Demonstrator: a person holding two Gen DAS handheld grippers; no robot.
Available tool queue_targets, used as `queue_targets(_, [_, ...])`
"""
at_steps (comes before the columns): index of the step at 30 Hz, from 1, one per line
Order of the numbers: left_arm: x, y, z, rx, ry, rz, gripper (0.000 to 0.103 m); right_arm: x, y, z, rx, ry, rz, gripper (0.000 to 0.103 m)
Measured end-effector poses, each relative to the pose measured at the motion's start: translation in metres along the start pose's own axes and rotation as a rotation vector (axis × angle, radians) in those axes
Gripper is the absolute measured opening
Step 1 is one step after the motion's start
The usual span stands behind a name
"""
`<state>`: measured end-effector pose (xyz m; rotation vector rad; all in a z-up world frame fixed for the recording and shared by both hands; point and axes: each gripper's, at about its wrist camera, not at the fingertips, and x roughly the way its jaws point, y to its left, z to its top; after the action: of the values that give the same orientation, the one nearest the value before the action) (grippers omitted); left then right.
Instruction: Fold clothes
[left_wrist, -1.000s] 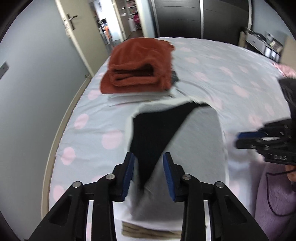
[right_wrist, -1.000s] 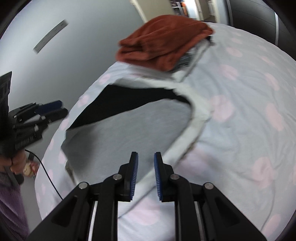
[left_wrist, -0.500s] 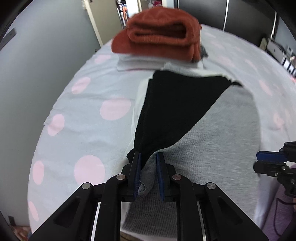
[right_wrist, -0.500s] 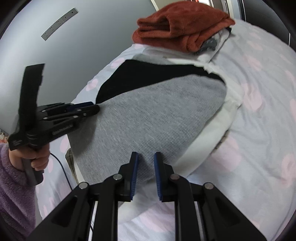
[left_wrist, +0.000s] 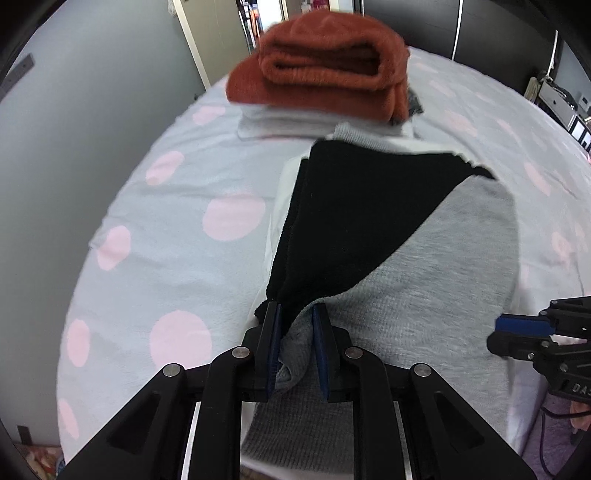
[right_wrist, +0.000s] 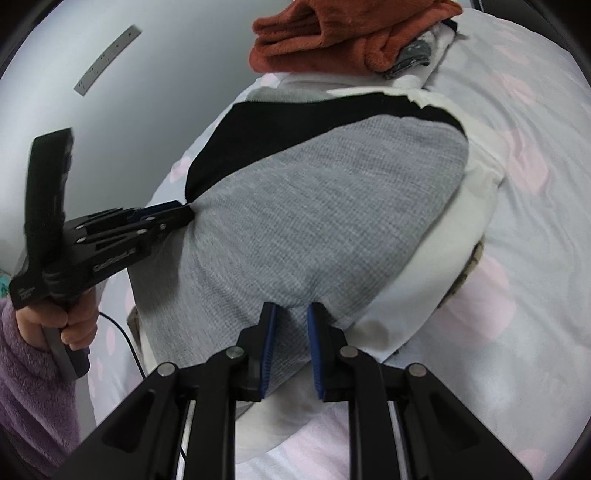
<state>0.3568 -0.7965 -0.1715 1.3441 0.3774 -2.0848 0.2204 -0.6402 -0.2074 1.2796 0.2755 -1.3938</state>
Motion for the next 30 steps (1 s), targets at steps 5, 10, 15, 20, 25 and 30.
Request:
queue_targets(5, [-0.038,-0.002,-0.014,-0.033,-0.009,0.054,0.019,-0.025,0.010,-0.007,-0.022,-0.067,-0.020,0.020])
queue_targets(10, [-0.071,-0.014,-0.033,-0.078,-0.022,0.125,0.019,-0.044,0.021,-0.014,-0.056,-0.120,-0.090,0.020])
queue_targets(15, [-0.093,-0.037,-0.049,-0.103,-0.095,0.146,0.029,-0.064,0.018,-0.023,-0.059,-0.168,-0.130,0.033])
queue_targets(20, [-0.108,-0.064,-0.063,-0.144,-0.137,0.177,0.041,-0.082,0.018,-0.028,-0.032,-0.206,-0.132,0.046])
queue_targets(25, [-0.120,-0.078,-0.079,-0.250,-0.171,0.208,0.051,-0.099,0.028,-0.044,-0.056,-0.234,-0.120,0.046])
queue_targets(30, [-0.132,-0.094,-0.097,-0.271,-0.185,0.325,0.052,-0.119,0.039,-0.063,-0.099,-0.274,-0.105,0.046])
